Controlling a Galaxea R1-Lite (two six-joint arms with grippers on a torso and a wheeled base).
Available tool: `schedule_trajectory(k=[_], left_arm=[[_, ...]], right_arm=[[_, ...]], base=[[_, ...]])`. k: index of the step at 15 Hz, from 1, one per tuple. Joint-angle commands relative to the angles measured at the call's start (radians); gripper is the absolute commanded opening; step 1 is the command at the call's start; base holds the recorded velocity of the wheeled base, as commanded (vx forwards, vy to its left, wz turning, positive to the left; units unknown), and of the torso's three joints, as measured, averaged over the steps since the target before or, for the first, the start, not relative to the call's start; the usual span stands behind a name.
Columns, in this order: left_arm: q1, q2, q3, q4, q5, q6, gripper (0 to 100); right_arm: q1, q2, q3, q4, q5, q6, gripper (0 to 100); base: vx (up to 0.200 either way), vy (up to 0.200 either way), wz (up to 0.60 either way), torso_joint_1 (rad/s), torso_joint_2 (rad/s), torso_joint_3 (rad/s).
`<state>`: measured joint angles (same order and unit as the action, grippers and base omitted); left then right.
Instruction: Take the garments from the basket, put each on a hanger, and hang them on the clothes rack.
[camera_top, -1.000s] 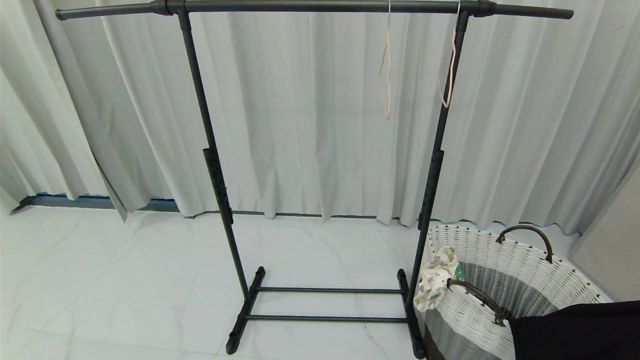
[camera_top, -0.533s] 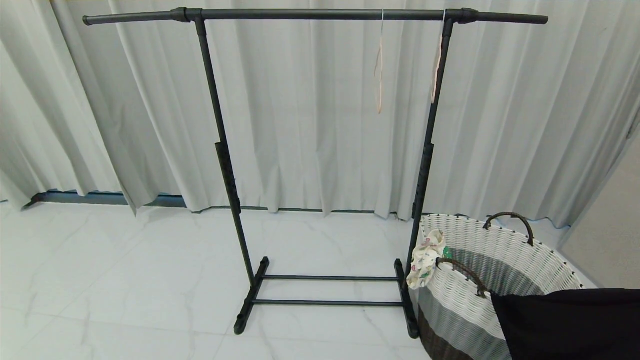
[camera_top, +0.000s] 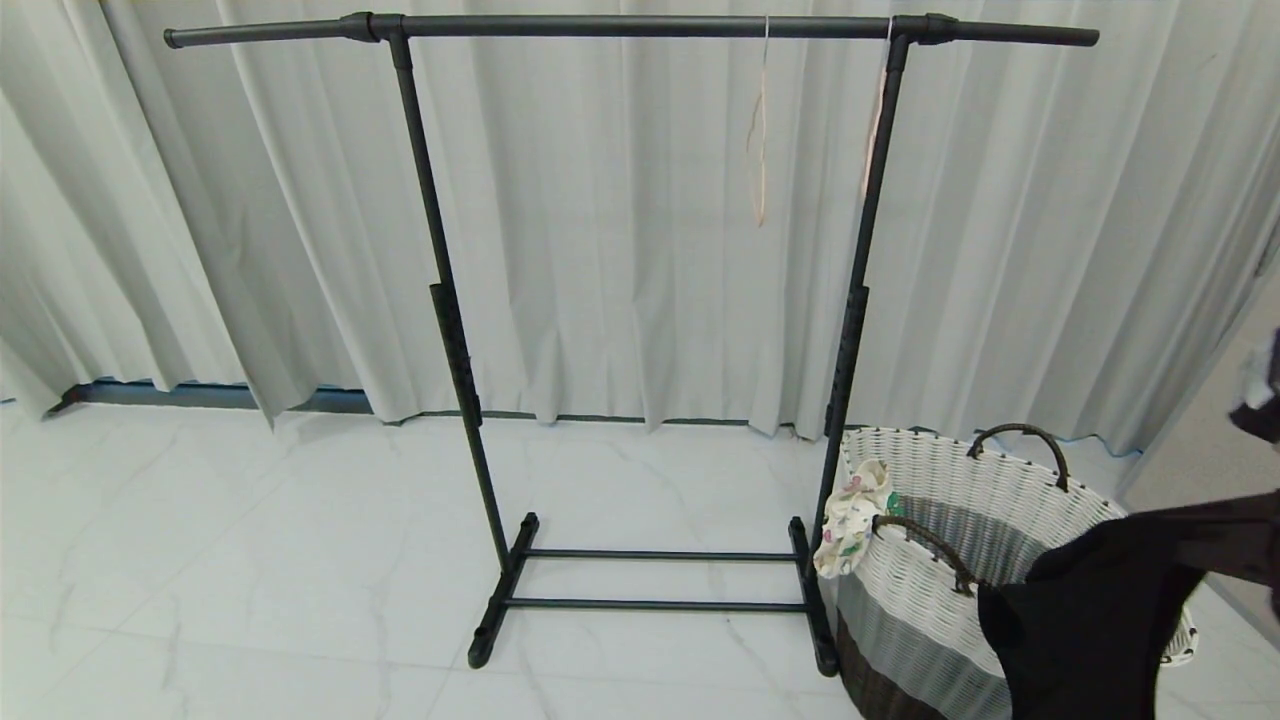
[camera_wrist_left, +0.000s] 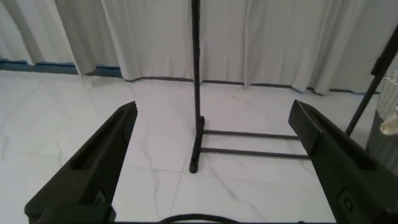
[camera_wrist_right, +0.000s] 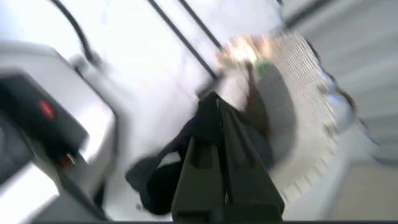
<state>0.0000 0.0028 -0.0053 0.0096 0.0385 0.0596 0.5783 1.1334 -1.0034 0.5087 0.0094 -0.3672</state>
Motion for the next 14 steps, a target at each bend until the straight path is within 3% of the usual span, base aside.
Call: schedule_trajectory(k=[1,2,3,4,5,7,10,12,14], left_arm=[[-0.005,0.022,0.001,0.000,-0.014,0.002,100],[-0.011,0.042,-0.025,-0.002,-0.043,0.000,100],[-0.048,0.146,-0.143,-0.007,-0.111,-0.033,100],[-0.091,0.310,-0.278,-0.036,-0.114,-0.112,100],[-0.117,0.497,-0.417,-0.099,-0.112,-0.144,100],[-0.196,0.804,-0.588,-0.149,-0.112,-0.141,100],[-0.377,1.145,-0.653,-0.342,-0.092,-0.149,100],[-0.534,1.309,-0.662,-0.384,-0.031,-0.152,100],[-0.676,1.430,-0.668,-0.384,-0.028,-0.152,100]], right_arm=[[0.121,0.227,-0.030,-0.147,-0.048,0.103,0],[0.126,0.270,-0.030,-0.197,-0.052,0.131,0],[0.127,0.302,-0.035,-0.228,-0.052,0.151,0],[0.138,0.328,-0.054,-0.240,-0.051,0.163,0],[0.155,0.356,-0.087,-0.245,-0.048,0.177,0],[0.195,0.411,-0.161,-0.248,-0.045,0.237,0],[0.232,0.460,-0.195,-0.314,-0.048,0.330,0],[0.241,0.465,-0.205,-0.335,-0.048,0.338,0],[0.252,0.463,-0.215,-0.334,-0.048,0.338,0]], base=[[0.000,0.000,0.00,0.000,0.00,0.000],[0.000,0.000,0.00,0.000,0.00,0.000],[0.000,0.000,0.00,0.000,0.00,0.000],[0.000,0.000,0.00,0.000,0.00,0.000],[0.000,0.000,0.00,0.000,0.00,0.000],[0.000,0.000,0.00,0.000,0.00,0.000],[0.000,0.000,0.00,0.000,0.00,0.000],[0.000,0.000,0.00,0.000,0.00,0.000],[0.000,0.000,0.00,0.000,0.00,0.000]])
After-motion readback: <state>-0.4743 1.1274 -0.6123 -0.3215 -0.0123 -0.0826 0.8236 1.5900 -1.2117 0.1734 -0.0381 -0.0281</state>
